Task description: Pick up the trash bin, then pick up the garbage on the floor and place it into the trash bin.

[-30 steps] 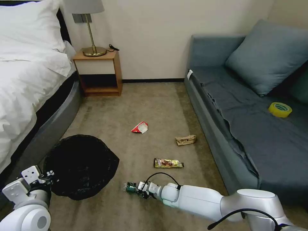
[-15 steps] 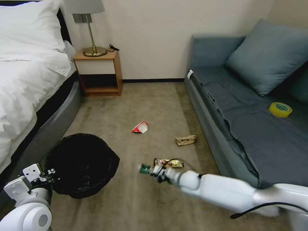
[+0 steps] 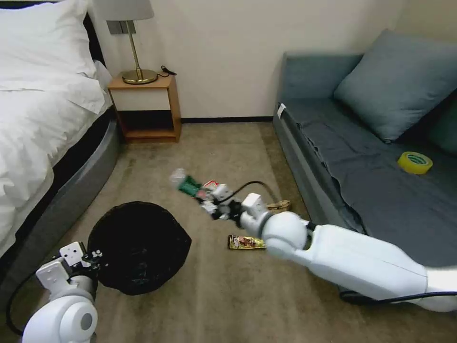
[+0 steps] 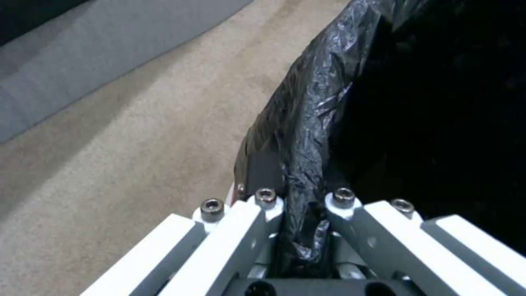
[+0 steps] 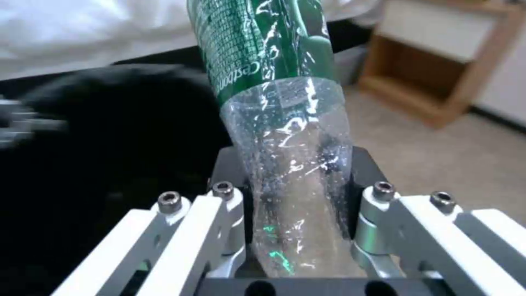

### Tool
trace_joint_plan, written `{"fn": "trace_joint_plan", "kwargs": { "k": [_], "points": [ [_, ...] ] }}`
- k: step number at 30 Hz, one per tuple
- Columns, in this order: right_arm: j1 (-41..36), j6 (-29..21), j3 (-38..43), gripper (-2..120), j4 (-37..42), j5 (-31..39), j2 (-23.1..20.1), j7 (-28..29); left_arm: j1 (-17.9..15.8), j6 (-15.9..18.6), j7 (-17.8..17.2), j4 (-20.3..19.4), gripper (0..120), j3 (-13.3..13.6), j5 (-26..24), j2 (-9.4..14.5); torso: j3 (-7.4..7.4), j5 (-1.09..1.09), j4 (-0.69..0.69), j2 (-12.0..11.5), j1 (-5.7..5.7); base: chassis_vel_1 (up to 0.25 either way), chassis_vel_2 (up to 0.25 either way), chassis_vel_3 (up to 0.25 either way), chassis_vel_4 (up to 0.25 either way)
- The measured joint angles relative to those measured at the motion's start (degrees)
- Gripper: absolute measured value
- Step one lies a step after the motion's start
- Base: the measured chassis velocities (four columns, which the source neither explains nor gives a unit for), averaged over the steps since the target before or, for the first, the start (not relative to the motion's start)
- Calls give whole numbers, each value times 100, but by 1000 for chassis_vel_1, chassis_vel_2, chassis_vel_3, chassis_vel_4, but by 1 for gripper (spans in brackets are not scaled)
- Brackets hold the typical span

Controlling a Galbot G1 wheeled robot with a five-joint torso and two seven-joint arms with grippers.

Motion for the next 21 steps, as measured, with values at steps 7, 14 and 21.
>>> {"fn": "trace_joint_plan", "kwargs": {
  "k": [7, 14, 21],
  "points": [
    [268, 24, -920, 25, -409, 26, 826, 399, 36, 8, -3, -100, 3, 85, 66, -58, 0, -1, 1, 0, 0, 0, 0, 0, 0],
    [246, 34, -1111, 26, -645, 21, 1198, 578, 37, 12, -5, -130, 3, 118, 96, -91, 0, -1, 0, 0, 0, 0, 0, 0, 0],
    [181, -3, -1050, 51, -526, 43, 1069, 640, 3, 13, -5, -94, 3, 186, 133, -116, 0, 0, -1, 0, 0, 0, 0, 0, 0]
  ]
}}
